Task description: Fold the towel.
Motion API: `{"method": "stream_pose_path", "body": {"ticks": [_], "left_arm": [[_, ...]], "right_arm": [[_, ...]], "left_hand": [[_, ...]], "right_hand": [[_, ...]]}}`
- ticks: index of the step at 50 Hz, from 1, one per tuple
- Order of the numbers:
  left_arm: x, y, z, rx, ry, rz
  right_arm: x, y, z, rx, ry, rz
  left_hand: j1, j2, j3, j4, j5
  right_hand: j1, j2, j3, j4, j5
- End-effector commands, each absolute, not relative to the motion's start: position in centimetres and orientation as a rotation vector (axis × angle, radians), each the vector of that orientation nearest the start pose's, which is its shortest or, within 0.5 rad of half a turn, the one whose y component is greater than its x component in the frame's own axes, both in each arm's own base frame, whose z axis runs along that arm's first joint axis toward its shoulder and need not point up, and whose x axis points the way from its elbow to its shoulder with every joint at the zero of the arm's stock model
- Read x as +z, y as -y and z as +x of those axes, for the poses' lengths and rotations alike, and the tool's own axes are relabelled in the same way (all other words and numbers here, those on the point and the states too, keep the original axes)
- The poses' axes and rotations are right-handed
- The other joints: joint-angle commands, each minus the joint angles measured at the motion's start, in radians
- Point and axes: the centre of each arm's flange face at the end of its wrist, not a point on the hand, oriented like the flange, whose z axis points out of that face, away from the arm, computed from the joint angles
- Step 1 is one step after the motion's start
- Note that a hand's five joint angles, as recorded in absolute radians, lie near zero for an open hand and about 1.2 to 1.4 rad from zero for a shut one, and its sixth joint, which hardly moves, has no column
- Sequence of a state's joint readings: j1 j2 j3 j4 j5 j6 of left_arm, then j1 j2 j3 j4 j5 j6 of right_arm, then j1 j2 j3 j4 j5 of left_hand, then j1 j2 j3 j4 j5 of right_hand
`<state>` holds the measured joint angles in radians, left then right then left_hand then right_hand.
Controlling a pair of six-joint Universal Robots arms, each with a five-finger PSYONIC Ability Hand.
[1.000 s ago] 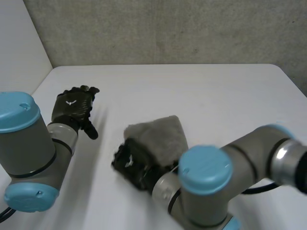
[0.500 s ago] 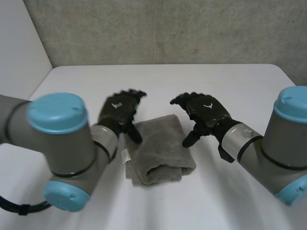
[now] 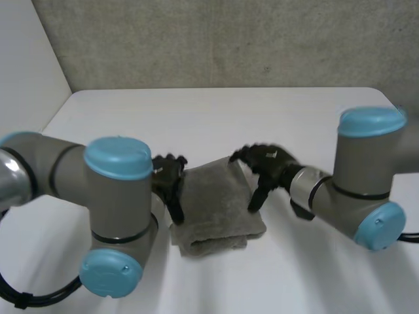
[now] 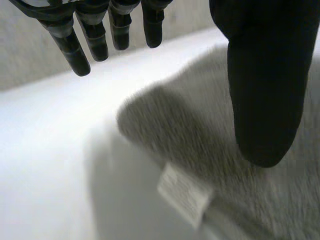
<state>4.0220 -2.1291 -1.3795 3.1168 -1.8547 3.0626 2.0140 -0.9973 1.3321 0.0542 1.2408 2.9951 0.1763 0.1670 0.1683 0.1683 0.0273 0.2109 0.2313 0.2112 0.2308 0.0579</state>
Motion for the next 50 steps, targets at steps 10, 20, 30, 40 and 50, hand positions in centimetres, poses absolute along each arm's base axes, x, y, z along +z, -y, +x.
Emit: {"method": "stream_pose_path", "body": {"ticks": [10,20,30,40,50], "left_arm": [[33.6,23.5,-26.6,-2.305,-2.51,0.343],[35.8,22.7,-23.1,-2.198,-2.606,0.33],[37.5,22.2,-22.8,-2.345,-2.499,0.319],[37.2,22.6,-22.8,-2.355,-2.486,0.307],[36.5,23.0,-23.0,-2.361,-2.48,0.314]], "right_arm": [[32.5,29.1,23.9,-2.141,-2.07,-0.512],[35.5,29.1,21.0,-2.225,-2.093,-0.457],[35.7,28.3,21.7,-2.178,-2.063,-0.552],[35.0,27.8,21.9,-2.113,-2.102,-0.581],[34.6,27.4,22.7,-2.049,-2.051,-0.657]], "left_hand": [[0.017,0.026,0.025,0.025,-0.009],[-0.002,0.008,0.006,0.006,-0.027],[-0.002,0.008,0.006,0.006,-0.027],[-0.002,0.008,0.006,0.006,-0.027],[-0.001,0.008,0.007,0.007,-0.027]], "right_hand": [[-0.036,-0.057,-0.037,-0.056,-0.058],[-0.036,-0.057,-0.037,-0.056,-0.058],[-0.036,-0.057,-0.037,-0.056,-0.058],[-0.036,-0.057,-0.037,-0.056,-0.058],[-0.036,-0.057,-0.037,-0.056,-0.058]]}}
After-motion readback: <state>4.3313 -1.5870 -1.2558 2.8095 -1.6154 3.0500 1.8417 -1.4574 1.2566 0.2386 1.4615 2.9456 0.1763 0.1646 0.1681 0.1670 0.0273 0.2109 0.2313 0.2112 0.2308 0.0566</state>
